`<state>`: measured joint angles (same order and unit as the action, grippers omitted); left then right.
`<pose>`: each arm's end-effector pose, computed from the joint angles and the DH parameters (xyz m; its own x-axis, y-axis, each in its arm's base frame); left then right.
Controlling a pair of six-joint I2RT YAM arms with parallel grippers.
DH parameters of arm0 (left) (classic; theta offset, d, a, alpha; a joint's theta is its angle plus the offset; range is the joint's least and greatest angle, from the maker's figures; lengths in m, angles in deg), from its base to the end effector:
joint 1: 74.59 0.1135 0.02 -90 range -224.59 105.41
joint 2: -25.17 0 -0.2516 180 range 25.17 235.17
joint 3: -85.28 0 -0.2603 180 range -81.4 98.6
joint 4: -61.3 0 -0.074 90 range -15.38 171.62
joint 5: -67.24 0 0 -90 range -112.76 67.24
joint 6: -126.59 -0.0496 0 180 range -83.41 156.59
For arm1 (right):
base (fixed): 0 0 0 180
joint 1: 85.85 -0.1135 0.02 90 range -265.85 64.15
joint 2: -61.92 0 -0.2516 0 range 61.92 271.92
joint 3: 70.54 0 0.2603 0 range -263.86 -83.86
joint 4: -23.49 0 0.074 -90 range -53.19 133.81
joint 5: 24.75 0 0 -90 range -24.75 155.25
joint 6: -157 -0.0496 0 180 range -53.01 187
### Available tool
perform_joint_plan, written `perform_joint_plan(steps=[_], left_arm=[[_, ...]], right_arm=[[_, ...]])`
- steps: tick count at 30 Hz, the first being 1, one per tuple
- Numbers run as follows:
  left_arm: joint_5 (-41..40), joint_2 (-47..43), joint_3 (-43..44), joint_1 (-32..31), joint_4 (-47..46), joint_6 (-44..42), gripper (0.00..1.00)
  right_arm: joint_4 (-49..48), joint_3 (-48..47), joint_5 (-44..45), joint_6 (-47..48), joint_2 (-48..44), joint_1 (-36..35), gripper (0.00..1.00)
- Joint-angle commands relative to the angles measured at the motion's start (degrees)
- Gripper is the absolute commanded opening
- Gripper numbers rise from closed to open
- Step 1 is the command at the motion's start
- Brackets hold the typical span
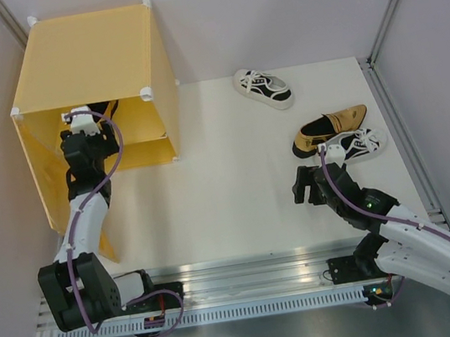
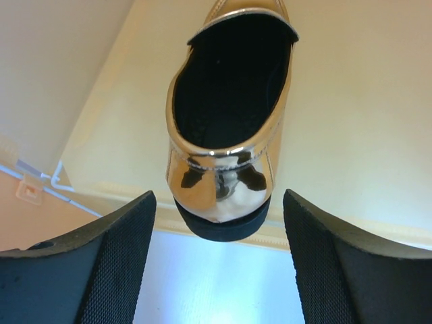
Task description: Place and organize the shoes in the shoe cabinet
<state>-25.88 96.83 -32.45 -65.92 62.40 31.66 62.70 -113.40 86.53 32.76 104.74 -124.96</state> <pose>0.3151 0.0508 0.2874 -0.1968 0.0568 -0.9788 -0.1872 0.9778 0.0944 0.1580 0.1052 0.2088 -0.6131 0.1773 -0.7699 -0.0297 0.9686 0.2467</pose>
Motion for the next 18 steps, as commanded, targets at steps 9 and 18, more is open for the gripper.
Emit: perform_joint_plan(steps=[9, 18], left_arm=[[-1.6, -3.8, -3.2, 0.2, 3.3, 7.7, 0.69], [-1.8, 0.0, -2.5, 0.2, 0.5, 7.1, 0.57]], right_arm=[[-2.5, 0.8, -0.5, 0.0, -0.6, 0.1, 0.9], [-3.1, 1.2, -0.7, 0.0, -0.7, 0.1, 0.89]])
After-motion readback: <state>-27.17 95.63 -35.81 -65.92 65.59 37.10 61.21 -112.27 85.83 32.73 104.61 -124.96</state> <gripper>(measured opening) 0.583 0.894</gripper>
